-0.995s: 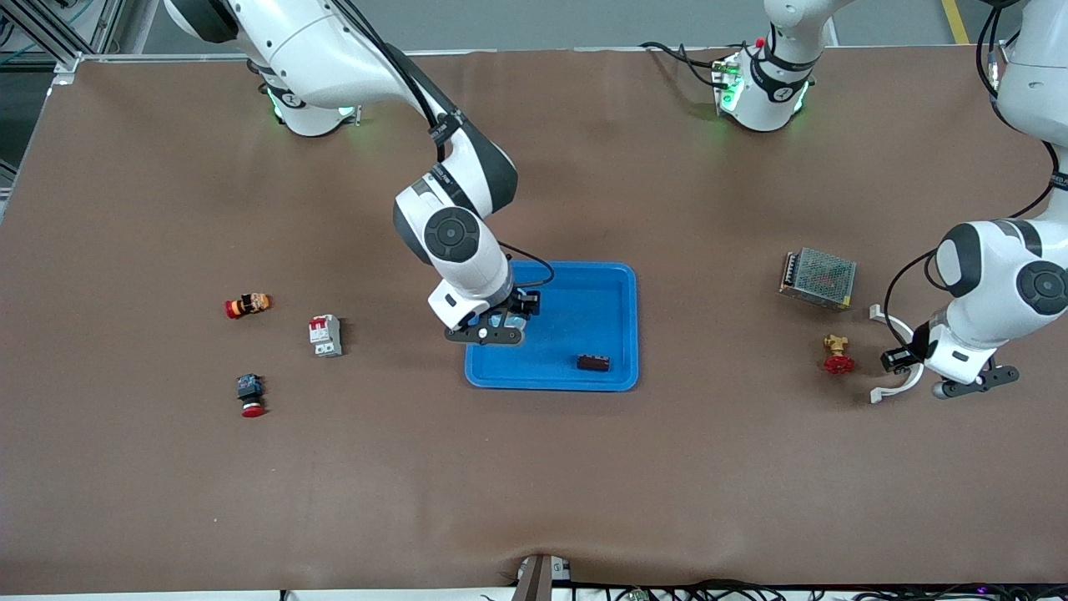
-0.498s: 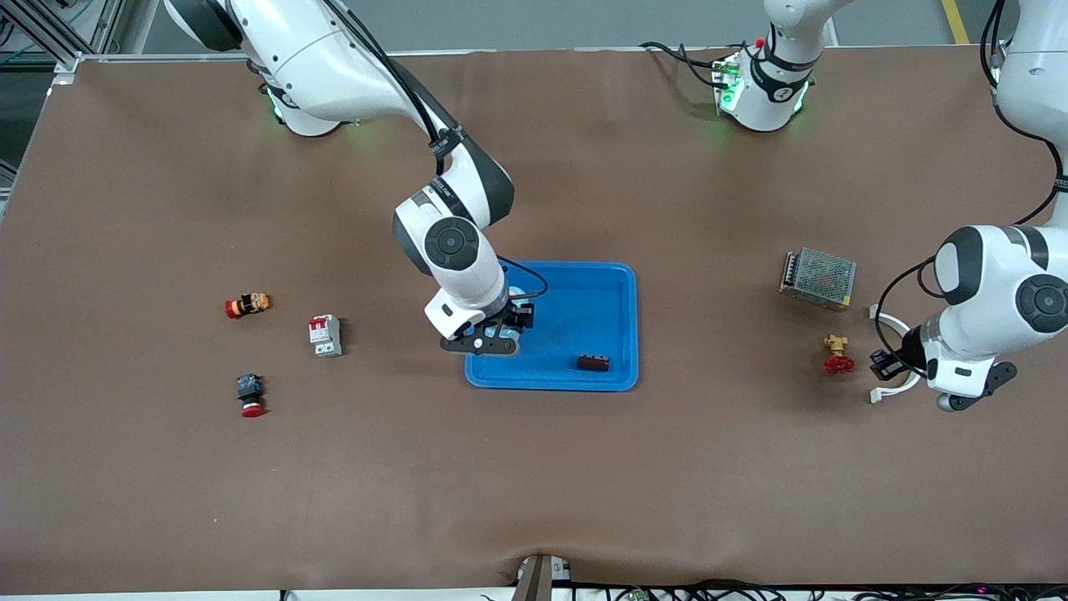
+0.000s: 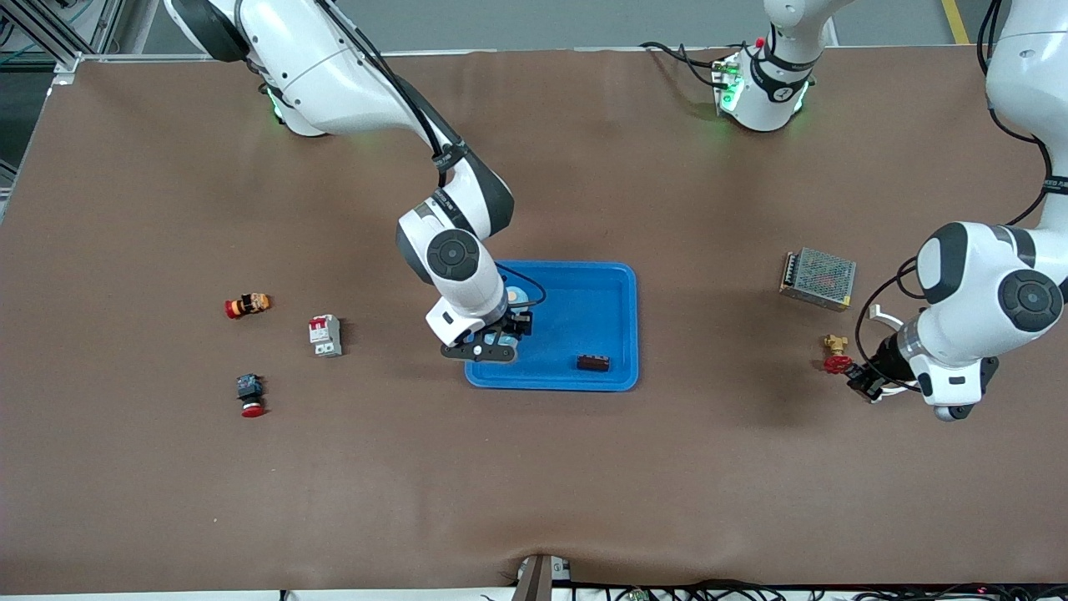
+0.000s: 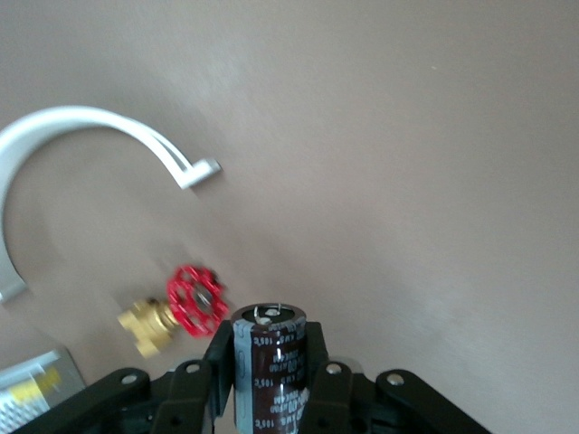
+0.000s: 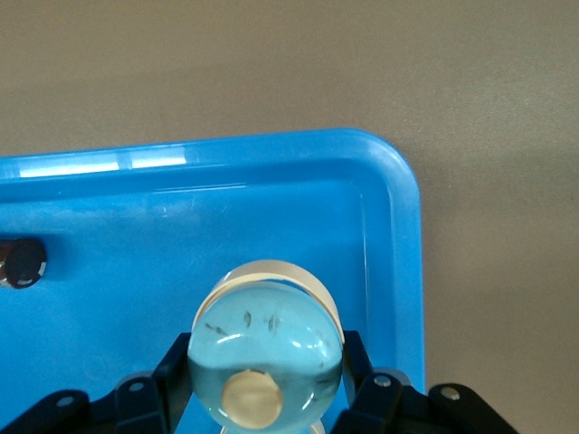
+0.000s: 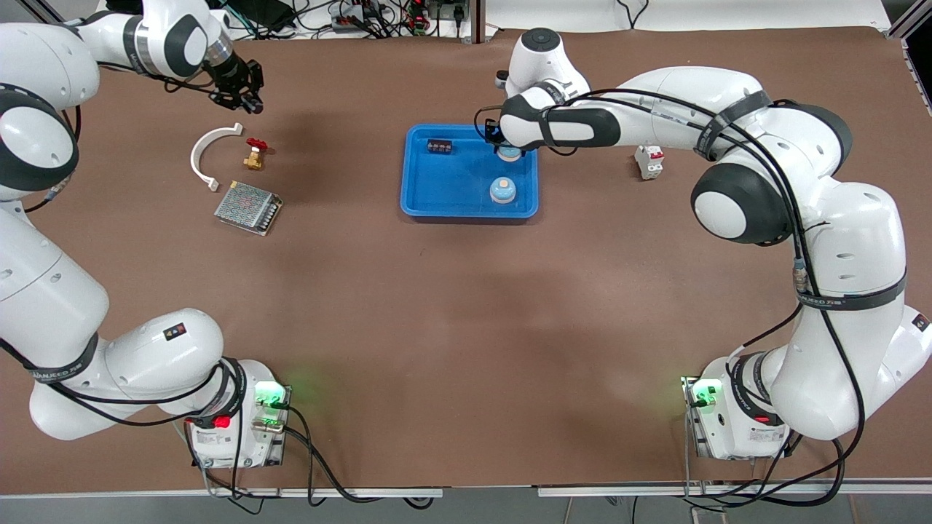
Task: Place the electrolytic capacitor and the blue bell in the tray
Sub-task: 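Lower the bell into the tray while the left gripper lifts the capacitor, then open the right gripper on the bell while the left gripper carries the capacitor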
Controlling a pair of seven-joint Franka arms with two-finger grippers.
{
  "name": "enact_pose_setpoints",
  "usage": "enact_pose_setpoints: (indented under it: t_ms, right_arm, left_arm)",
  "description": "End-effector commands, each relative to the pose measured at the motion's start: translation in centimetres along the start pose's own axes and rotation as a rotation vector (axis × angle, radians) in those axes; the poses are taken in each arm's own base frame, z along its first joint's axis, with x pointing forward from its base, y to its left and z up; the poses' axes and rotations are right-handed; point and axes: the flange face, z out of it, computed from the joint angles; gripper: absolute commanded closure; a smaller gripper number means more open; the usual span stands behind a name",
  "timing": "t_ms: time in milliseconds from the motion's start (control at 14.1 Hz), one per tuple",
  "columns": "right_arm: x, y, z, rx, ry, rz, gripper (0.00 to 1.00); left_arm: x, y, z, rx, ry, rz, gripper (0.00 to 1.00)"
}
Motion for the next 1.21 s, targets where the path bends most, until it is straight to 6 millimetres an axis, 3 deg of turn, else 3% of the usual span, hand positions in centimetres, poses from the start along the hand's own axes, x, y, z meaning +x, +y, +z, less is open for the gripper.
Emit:
enact_pose_setpoints:
  t_ms: [0, 498, 924, 1138]
  right_arm:
    - [0.7, -0.8, 0.8, -0.003, 0.023, 0.009, 0.49]
    - [0.7, -0.7, 3.1, -0.005, 0.031, 0.007, 0.49]
    - [0.5, -0.7, 4.2, -0.005, 0.041, -0.003, 0.49]
    - [0.5, -0.7, 4.2, -0.007, 0.041, -0.008, 0.44]
  left_arm:
    - [-2.1, 1.0, -1.5, 0.021, -0.005, -0.094, 1.00]
    - [-9.2, 5.7, -2.3, 0.027, -0.022, -0.258, 1.00]
    - [-14.6, 7.0, -1.0, 0.067, -0.001, -0.394, 1.00]
    - [-17.5, 7.7, -0.5, 0.071, -0.011, -0.467, 1.00]
